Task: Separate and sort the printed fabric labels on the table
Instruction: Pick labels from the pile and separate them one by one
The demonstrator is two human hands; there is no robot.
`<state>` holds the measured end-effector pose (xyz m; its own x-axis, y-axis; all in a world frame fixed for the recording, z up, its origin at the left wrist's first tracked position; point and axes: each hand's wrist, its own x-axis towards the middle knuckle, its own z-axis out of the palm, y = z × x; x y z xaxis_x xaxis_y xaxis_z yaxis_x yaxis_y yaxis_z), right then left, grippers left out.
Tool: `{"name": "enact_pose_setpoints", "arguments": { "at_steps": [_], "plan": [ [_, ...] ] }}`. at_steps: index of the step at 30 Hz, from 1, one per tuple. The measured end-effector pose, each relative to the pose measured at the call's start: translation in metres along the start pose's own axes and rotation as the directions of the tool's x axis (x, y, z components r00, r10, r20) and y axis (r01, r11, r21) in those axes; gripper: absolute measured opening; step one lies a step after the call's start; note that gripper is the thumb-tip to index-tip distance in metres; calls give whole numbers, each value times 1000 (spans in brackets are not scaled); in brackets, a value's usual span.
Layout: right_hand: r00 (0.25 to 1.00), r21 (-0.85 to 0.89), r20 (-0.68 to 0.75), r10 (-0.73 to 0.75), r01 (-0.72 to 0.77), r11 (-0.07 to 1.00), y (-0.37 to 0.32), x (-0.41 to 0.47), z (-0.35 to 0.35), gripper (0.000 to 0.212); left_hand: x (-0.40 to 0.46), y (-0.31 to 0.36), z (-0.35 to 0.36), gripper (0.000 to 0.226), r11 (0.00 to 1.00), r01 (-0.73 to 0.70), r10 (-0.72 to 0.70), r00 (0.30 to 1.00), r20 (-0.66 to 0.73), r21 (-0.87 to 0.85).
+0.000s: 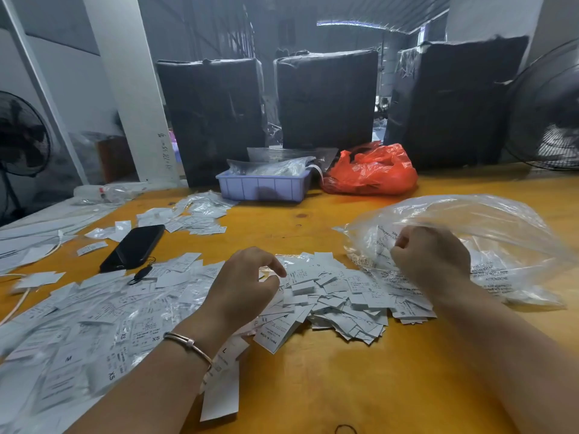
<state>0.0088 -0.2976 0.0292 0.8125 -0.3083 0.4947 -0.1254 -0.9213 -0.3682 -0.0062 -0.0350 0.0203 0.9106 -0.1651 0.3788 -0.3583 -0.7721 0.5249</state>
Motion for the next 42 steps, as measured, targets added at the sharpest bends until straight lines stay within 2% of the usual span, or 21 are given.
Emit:
{"name": "enact_pose_setpoints", "arguments": {
  "at_steps": [1, 2, 3, 4, 5, 6, 8, 10, 12, 18, 23, 25, 27, 29, 31, 33, 35, 37, 40, 42],
  "plan": [
    [999, 66, 8, -40, 39, 997, -5, -3, -2, 13, 0, 1, 1, 17, 1000, -7, 7, 1000, -1, -20],
    [997, 235, 23, -72, 65, 970, -10, -6, -3, 13, -1, 2, 1, 15, 998, -11, 11, 1000, 2, -57],
    [993, 476, 75, -91, 45, 878, -17, -9, -6, 10, -1, 3, 2, 14, 993, -14, 15, 1000, 10, -114],
    [980, 705, 161, -115, -33, 708, -23, -12, -10, 7, -2, 4, 1, 12, 982, -16, 21, 1000, 23, -187],
    [954, 840, 259, -152, -145, 523, -28, -14, -14, 3, -2, 6, 0, 13, 966, -15, 27, 999, 42, -260],
    [916, 883, 350, -197, -253, 395, -31, -17, -14, 4, -3, 9, -1, 19, 946, -8, 32, 997, 69, -323],
    [827, 861, 487, -281, -400, 314, -32, -18, -11, 13, -4, 13, -5, 45, 902, 19, 49, 988, 147, -430],
    [753, 822, 563, -340, -470, 320, -31, -20, -7, 15, -5, 17, -7, 63, 869, 47, 67, 975, 212, -492],
    [717, 801, 597, -359, -512, 310, -32, -21, -3, 17, -6, 18, -7, 62, 841, 78, 74, 964, 256, -535],
    [699, 807, 589, -407, -476, 351, -34, -24, 3, 26, -8, 21, -6, 28, 802, 128, 41, 962, 269, -583],
    [700, 811, 585, -409, -507, 292, -38, -28, 4, 22, -7, 18, -5, 9, 822, 114, 34, 968, 249, -557],
    [782, 843, 521, -341, -411, 346, -38, -28, 2, 14, -6, 16, -5, 4, 820, 133, -17, 978, 209, -557],
    [908, 851, 317, -275, -145, 504, -33, -25, 1, 4, -4, 13, -5, 10, 821, 158, -103, 986, 131, -548],
    [948, 736, 111, -298, 123, 665, -29, -23, 2, 5, -1, 10, -7, 15, 832, 185, -192, 980, 41, -523],
    [928, 605, 91, -361, 237, 760, -28, -22, 4, 12, 0, 8, -8, 13, 810, 211, -264, 964, -20, -547],
    [884, 504, 207, -420, 271, 820, -29, -25, 10, 30, 0, 8, -9, 8, 777, 225, -298, 954, -28, -588],
    [822, 443, 310, -477, 319, 838, -32, -29, 16, 46, 0, 9, -9, 7, 766, 225, -298, 954, -23, -602],
    [759, 379, 349, -549, 422, 824, -37, -31, 22, 56, 0, 9, -8, 8, 774, 224, -304, 952, -37, -593],
    [692, 289, 401, -601, 527, 799, -44, -31, 29, 55, 1, 8, -8, 12, 795, 239, -326, 944, -59, -558],
    [683, 281, 399, -612, 544, 790, -44, -32, 32, 46, 1, 7, -8, 14, 801, 252, -332, 942, -52, -543]
  ]
}}
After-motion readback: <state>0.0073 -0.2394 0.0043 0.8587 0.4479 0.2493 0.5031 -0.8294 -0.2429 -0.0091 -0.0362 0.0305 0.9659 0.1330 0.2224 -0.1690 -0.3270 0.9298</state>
